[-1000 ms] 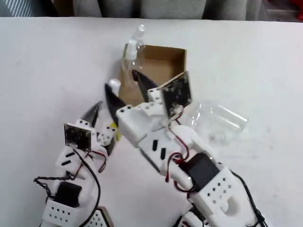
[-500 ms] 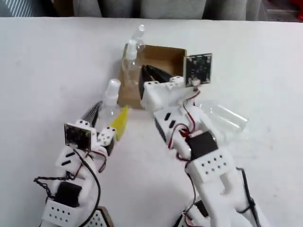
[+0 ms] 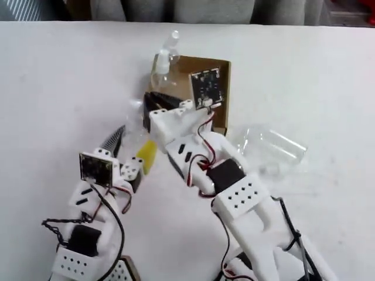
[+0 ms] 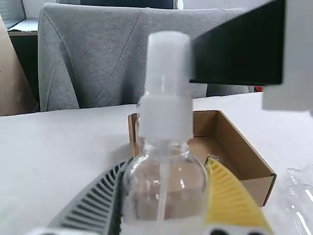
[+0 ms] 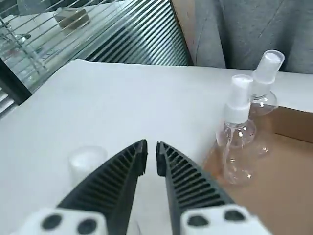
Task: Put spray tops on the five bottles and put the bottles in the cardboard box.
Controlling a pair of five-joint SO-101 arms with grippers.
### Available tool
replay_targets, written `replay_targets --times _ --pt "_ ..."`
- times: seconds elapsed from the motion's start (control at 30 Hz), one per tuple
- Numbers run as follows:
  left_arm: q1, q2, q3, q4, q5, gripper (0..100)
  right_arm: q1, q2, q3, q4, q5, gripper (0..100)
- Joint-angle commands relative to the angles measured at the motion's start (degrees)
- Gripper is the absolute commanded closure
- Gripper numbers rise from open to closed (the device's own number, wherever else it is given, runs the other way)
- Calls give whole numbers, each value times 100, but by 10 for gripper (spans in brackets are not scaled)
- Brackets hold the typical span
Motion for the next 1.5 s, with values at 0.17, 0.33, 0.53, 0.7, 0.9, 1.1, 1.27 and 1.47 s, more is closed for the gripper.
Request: replay_targets --times 0.17,0.33,0.53,0.7,0.9,1.1,1.27,1.47 --pt "66 -145 -35 167 70 976 620 -347 26 154 35 982" --pt "66 -145 -35 149 79 976 1631 -1262 352 1745 404 982" --pt "40 -145 -35 -589 70 976 2290 -1807 1873 2185 791 982" --pt "57 -145 -35 -1653 53 976 2941 -2132 2752 1903 756 982" --pt "101 -145 -88 -2919 79 976 3723 -2615 3569 1903 791 982" --pt "593 -119 -686 -2936 53 976 4040 -3310 3991 1903 791 981" --pt "602 998 -1820 -2963 53 976 3987 -3978 4360 1903 800 980" --pt "585 3319 -3358 -2989 35 976 4004 -4787 4730 1903 800 981"
